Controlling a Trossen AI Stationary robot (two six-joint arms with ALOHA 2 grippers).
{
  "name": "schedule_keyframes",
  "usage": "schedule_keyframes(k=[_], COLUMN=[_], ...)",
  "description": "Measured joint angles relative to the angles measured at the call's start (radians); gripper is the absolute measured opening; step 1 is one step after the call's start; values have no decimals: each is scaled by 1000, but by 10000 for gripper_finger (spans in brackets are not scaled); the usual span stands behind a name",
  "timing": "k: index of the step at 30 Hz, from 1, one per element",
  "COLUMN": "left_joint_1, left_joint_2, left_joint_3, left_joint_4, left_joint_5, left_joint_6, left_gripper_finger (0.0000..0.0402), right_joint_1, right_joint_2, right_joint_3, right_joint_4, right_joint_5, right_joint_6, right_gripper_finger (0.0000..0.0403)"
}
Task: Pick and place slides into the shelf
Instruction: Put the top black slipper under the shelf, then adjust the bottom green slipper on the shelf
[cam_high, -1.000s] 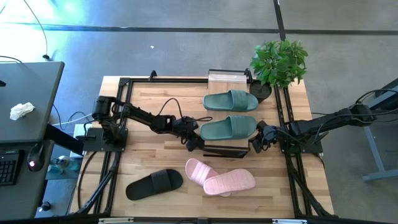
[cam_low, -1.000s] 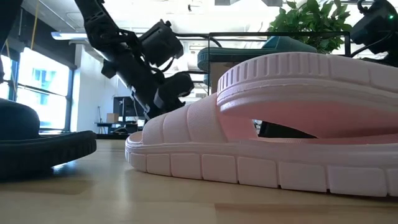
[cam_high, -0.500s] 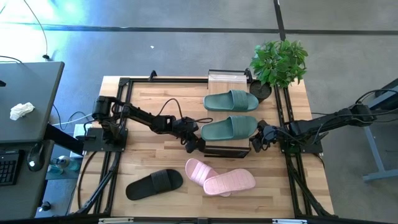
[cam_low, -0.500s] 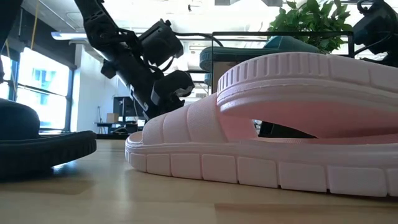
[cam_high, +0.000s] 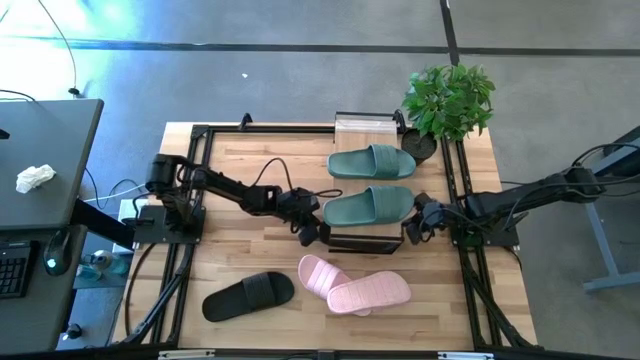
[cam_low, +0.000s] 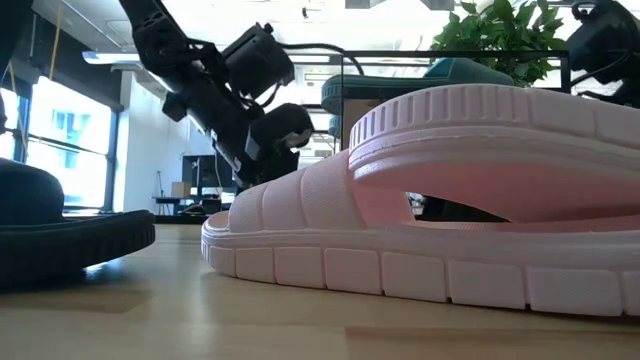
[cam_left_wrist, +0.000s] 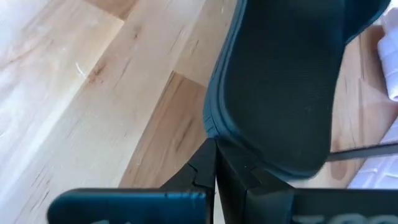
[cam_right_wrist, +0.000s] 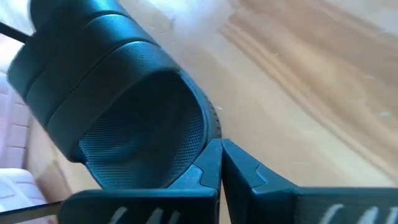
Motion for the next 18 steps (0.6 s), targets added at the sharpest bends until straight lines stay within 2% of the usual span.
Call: schedule_keyframes(k=[6,18], left_joint_1=[1,2], left_joint_2=[-52,-192], left_joint_3=[0,-1], left_joint_4=[-27,-211], left_joint_5=[-60,-140], left_joint_6=[9,31], left_gripper_finger=[0,0], right_joint_1=[0,0], right_joint_2=[-1,-36], right_joint_3=[85,236], right_joint_4=[-138,-401], right_joint_5=[34,84], right_joint_6=[-41,-25], right_gripper_finger=[0,0])
